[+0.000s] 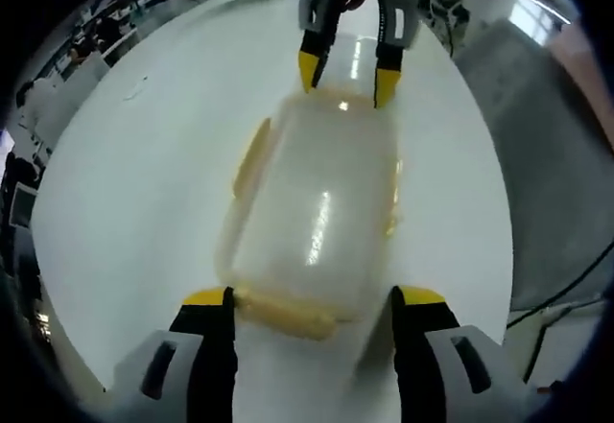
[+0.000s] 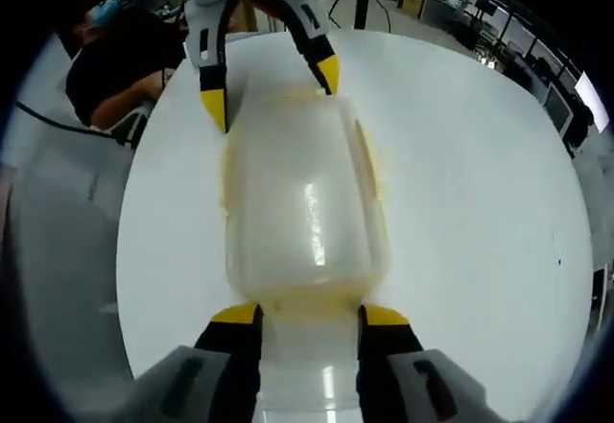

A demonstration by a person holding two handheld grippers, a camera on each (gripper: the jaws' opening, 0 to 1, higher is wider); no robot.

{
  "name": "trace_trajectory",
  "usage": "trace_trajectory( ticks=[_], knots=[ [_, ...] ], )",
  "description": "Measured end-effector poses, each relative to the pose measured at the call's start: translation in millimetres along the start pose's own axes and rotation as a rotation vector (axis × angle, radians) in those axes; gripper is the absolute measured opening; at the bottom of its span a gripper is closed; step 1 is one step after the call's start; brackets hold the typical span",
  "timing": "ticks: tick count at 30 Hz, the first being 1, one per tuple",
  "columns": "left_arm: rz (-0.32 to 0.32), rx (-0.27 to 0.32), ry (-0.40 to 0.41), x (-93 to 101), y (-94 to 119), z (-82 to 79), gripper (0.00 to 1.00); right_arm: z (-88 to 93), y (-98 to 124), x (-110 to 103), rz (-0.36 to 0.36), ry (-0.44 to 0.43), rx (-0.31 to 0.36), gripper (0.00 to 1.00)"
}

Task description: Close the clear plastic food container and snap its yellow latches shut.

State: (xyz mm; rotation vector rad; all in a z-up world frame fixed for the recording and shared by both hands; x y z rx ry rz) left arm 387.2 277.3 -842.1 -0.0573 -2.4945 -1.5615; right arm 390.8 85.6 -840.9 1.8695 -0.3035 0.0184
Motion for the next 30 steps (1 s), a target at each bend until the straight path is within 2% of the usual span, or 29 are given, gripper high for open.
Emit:
trace_trajectory(
  ticks=[4,10,12,13,19,22,30],
  knots=[
    [0.009,-0.006,-0.019,1.1,3,4.1,0.55,1.6,0,0,0.003,0.017,-0.004,0.36],
    [0.024,-0.021,-0.057,0.6,3,4.6,0.51,3.7,0,0,0.000,0.033,0.004,0.36],
    [0.038,-0.062,-0.097,0.8,6,8.6,0.37,4.8,0,-1,-0.001,0.052,0.006,0.36],
    [0.043,-0.040,-0.083,1.9,5,6.6,0.38,4.2,1,-3,-0.013,0.069,0.013,0.36],
    [0.023,-0.055,-0.073,4.2,7,5.5,0.38,3.1,0,-2,-0.007,0.065,-0.001,0.36],
    [0.017,-0.059,-0.044,3.4,7,4.4,0.37,3.1,1,-3,-0.027,0.066,-0.006,0.35],
    [0.018,-0.069,-0.039,7.6,13,4.9,0.37,2.1,4,-9,-0.054,0.043,-0.005,0.35]
  ],
)
Point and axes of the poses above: the point that each gripper's makers call its tool centre point, and the gripper's own axes: y roughly backward along the fingers, x roughly to its right, z roughly out of its underside, the point moved 5 cm from there along y, roughly backward along the fingers, and after that the axes turned 12 degrees about z, right-handed, at the moved point
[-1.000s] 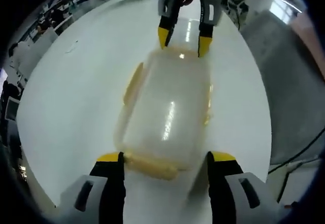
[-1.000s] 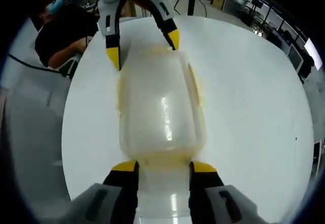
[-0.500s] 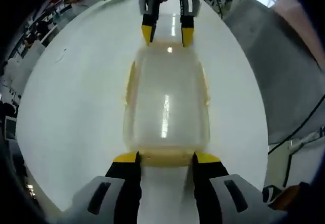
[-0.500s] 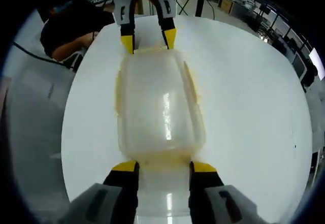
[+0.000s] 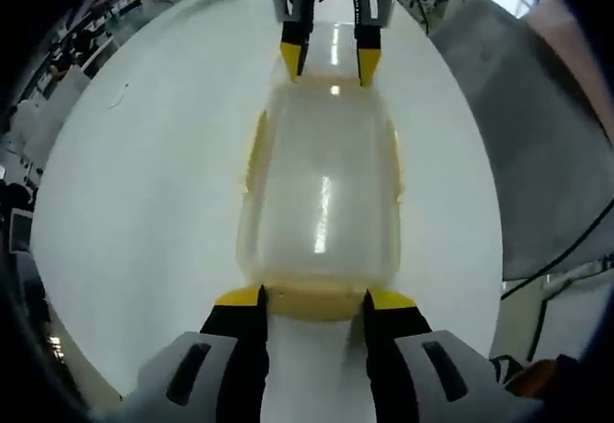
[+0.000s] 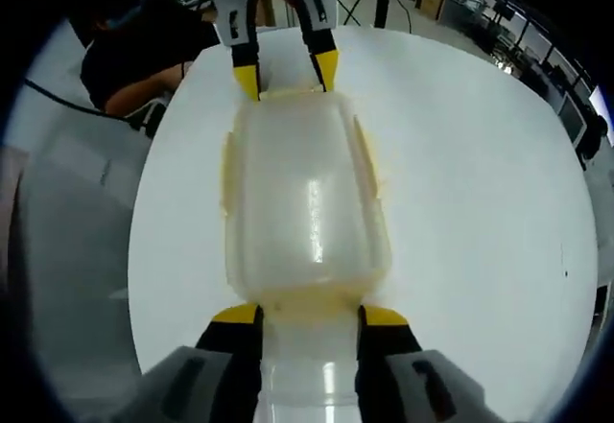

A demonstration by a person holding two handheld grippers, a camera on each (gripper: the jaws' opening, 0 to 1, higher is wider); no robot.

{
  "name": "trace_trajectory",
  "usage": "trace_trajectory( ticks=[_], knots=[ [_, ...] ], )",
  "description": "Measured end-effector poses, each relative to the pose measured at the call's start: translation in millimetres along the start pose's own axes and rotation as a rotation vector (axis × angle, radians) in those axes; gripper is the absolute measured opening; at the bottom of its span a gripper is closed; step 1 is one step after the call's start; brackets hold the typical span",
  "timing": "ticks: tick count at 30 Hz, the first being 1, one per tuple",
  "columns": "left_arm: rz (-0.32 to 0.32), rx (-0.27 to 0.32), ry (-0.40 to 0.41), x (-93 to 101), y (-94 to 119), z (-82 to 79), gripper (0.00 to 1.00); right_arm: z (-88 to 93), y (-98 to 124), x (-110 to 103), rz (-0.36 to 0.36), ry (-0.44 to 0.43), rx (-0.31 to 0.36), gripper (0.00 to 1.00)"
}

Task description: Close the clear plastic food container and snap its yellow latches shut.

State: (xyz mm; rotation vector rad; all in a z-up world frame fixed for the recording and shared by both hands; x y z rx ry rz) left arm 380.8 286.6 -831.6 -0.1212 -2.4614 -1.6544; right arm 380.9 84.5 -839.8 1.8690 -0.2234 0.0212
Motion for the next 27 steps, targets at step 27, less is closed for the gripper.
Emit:
trace_trajectory(
  ticks=[27],
  knots=[
    [-0.065,-0.008,0.039,2.0,58,-49.6,0.36,4.0,64,31,0.098,0.020,0.101,0.35]
  ],
)
Point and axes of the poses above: the point that each gripper's makers call its tool centre point, and the gripper's own axes: y roughly backward along the fingers, x roughly to its right, z roughly out of its underside, the point moved 5 cm from there along y, roughly backward along the fingers, and after that the axes turned 12 degrees about z, right-handed, at the moved point
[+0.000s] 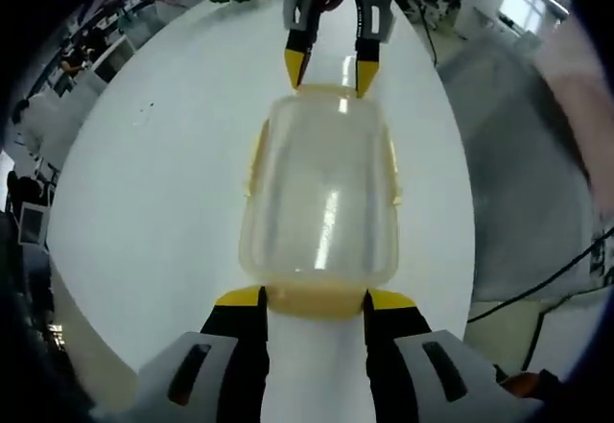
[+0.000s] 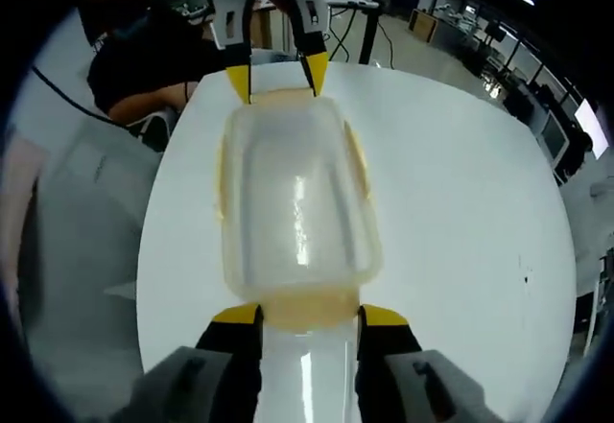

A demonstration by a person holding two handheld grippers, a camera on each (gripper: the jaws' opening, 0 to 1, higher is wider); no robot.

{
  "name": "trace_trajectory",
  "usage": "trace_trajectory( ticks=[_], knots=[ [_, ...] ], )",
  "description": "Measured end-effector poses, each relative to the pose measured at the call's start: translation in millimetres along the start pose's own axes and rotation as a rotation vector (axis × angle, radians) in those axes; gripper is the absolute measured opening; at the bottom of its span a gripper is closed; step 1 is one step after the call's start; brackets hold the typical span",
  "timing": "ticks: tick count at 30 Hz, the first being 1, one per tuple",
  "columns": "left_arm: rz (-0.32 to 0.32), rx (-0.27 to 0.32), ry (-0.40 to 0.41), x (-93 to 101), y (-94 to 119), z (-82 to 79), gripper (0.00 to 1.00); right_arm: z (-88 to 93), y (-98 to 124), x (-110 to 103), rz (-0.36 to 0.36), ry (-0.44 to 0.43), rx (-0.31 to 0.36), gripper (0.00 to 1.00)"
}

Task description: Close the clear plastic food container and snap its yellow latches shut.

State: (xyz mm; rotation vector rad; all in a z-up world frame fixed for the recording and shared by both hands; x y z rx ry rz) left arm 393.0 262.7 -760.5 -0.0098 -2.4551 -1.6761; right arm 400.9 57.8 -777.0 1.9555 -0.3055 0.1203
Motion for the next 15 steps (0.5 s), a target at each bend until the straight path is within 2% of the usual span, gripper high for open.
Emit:
trace_trajectory(
  ticks=[2,11,15],
  knots=[
    [-0.001,-0.013,-0.009,0.6,1,-6.9,0.36,2.3,5,0,0.000,0.000,0.002,0.35],
    [-0.009,0.007,-0.051,2.4,0,-36.5,0.36,24.0,28,6,0.025,-0.012,-0.004,0.35],
    [0.008,0.011,-0.029,2.0,-4,-48.1,0.36,33.8,35,7,0.039,-0.012,-0.012,0.35]
  ],
)
Point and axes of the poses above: the point that each gripper's makers call its tool centre point, and the gripper's own axes: y roughly backward along the fingers, x roughly to its right, z roughly out of its underside, the point moved 5 cm from there along y, roughly backward along the fingers, and after that the axes turned 12 degrees about z, right-handed, at the moved point
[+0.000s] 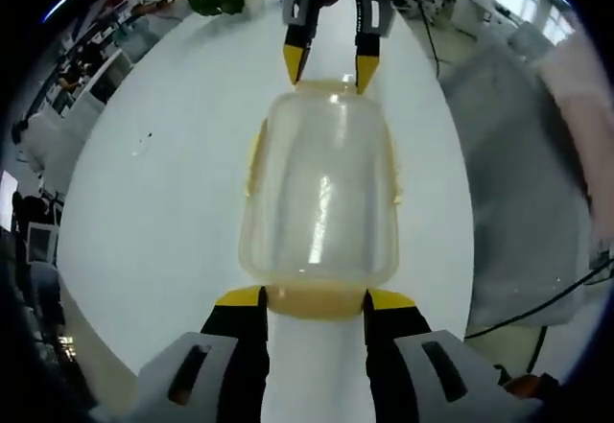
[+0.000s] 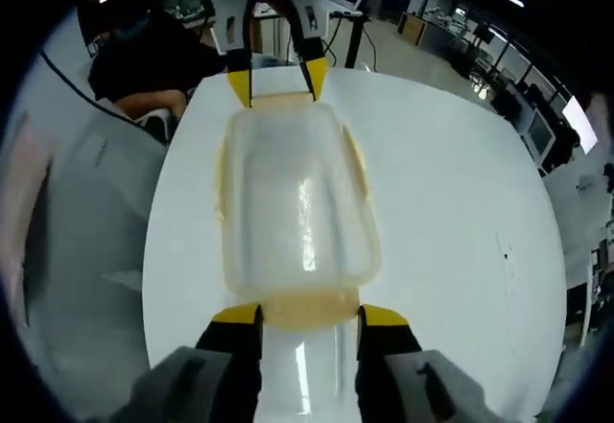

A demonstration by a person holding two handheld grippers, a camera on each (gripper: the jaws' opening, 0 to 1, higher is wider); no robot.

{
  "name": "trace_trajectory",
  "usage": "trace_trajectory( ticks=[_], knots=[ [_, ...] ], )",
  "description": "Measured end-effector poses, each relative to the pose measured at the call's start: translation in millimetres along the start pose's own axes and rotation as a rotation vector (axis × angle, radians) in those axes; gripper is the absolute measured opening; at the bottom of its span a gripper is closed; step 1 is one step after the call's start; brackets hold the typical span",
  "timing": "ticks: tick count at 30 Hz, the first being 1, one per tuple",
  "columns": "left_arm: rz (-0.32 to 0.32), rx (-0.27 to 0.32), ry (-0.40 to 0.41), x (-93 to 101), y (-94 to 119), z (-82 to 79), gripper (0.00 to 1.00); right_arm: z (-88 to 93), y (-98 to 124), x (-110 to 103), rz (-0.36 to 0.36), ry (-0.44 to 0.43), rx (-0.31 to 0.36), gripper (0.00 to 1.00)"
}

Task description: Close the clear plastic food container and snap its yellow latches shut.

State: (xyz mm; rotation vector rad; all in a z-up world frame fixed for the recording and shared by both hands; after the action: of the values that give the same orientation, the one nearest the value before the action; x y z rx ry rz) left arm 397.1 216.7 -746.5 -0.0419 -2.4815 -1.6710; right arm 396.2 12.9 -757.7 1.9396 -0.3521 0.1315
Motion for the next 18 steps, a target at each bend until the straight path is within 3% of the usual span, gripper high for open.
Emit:
trace_trajectory(
  ticks=[3,18],
  knots=[
    [0.002,-0.018,-0.008,2.4,-6,-9.6,0.36,8.0,5,0,0.007,0.014,-0.010,0.35],
    [0.039,0.019,-0.056,5.3,-22,-54.2,0.36,51.5,27,1,0.015,-0.019,-0.065,0.35]
  ],
)
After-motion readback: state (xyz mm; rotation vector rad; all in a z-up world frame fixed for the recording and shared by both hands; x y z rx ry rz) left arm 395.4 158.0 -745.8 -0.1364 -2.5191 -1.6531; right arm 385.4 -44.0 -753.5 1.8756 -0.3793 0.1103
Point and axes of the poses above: the point that each gripper's makers call its tool centre point, and the gripper's own axes: y roughly backward along the fingers, x roughly to its right, z roughly out of its underside, the point moved 5 cm from there along y, roughly backward along the fingers, and after that the axes turned 12 degrees about z, right-handed, at the moved point
